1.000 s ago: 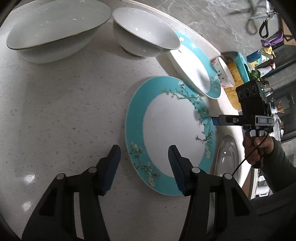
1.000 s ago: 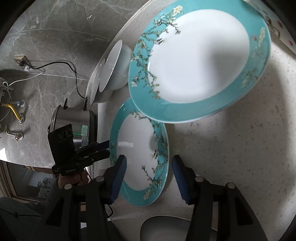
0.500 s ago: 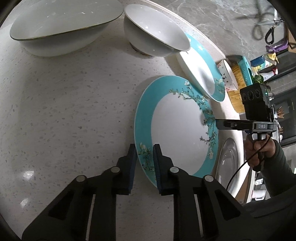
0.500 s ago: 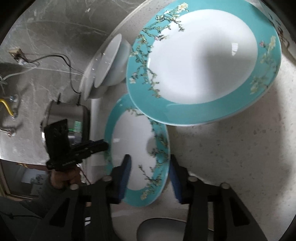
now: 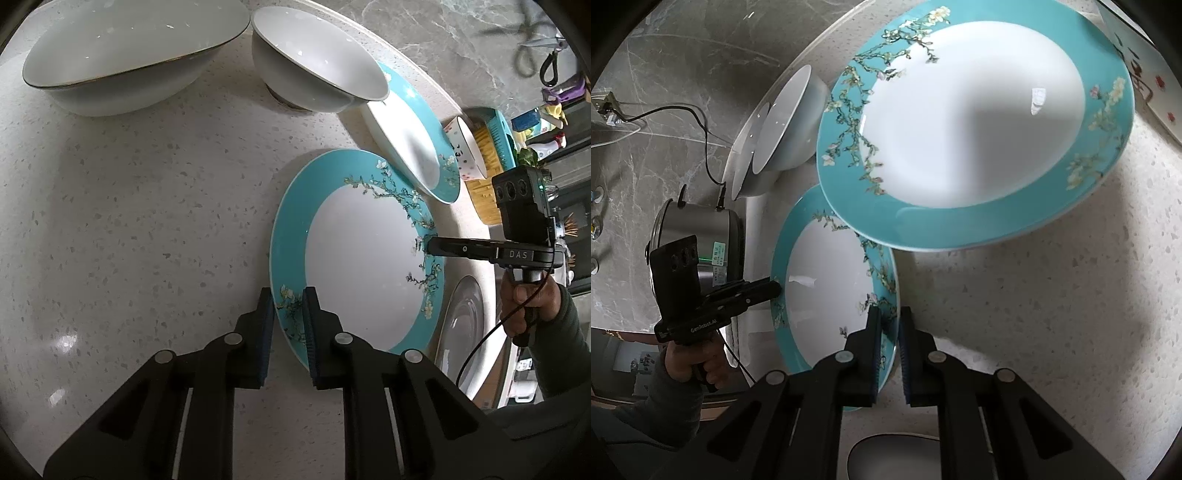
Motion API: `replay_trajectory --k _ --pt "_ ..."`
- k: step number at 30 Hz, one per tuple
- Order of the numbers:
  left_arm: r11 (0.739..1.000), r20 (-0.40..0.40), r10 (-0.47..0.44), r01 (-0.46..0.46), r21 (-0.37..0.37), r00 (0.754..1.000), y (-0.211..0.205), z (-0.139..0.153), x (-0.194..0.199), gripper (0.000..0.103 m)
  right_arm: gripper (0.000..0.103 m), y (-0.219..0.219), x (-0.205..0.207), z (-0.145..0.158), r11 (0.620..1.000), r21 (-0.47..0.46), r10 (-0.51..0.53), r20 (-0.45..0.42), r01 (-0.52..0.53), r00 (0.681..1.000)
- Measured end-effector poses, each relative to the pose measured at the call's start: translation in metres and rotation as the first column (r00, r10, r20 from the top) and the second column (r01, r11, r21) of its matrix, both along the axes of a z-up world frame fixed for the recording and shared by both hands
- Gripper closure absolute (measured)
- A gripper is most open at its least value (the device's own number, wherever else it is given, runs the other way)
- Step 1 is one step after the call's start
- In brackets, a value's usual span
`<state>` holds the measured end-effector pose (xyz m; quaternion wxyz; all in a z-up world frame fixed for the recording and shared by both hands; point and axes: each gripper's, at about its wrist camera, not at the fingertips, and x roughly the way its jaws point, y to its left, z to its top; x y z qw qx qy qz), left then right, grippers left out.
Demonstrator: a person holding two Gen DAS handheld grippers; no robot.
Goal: Organize plates and bowls
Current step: 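Carry the teal-rimmed plate with the right tool onto the grey-rimmed plate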
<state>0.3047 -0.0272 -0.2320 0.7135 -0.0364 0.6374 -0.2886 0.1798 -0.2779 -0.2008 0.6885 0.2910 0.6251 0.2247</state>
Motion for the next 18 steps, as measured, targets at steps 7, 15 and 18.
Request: replay_trajectory --k 7,15,18 --pt "1.0 -0.001 0.013 -0.013 0.004 1.0 0.003 -0.001 -0.006 0.092 0.092 0.009 0.001 0.004 1.0 -0.009 0.003 0.003 -0.002 1.0" --pt "1.0 -0.01 0.016 -0.015 0.002 1.0 0.008 0.003 -0.008 0.092 0.092 0.011 0.002 0.007 1.0 -0.009 -0.005 -0.007 0.005 1.0" --pt "1.0 -0.005 0.011 -0.012 -0.004 1.0 0.01 0.008 -0.011 0.091 0.092 0.01 0.001 0.009 1.0 -0.008 -0.009 -0.007 0.009 1.0"
